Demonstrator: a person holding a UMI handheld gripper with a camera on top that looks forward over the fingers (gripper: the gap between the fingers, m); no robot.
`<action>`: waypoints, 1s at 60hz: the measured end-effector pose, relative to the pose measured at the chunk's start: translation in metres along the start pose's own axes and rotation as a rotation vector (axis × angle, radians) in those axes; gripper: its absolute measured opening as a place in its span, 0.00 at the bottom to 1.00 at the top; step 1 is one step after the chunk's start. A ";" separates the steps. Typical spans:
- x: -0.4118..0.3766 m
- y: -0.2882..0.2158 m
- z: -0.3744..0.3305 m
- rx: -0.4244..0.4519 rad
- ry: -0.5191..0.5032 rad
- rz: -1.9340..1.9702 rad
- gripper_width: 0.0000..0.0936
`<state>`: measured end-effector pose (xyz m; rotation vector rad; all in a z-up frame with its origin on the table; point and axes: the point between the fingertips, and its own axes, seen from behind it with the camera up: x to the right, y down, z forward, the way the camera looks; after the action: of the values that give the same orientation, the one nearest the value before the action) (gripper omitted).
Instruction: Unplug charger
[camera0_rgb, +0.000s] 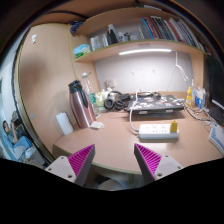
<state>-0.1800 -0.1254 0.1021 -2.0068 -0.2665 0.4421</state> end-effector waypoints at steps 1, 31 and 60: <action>0.002 0.000 0.000 0.000 0.005 -0.001 0.93; 0.219 -0.016 0.050 0.047 0.320 -0.007 0.91; 0.262 -0.028 0.121 0.024 0.354 -0.126 0.28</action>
<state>0.0071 0.0827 0.0261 -1.9901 -0.1636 0.0070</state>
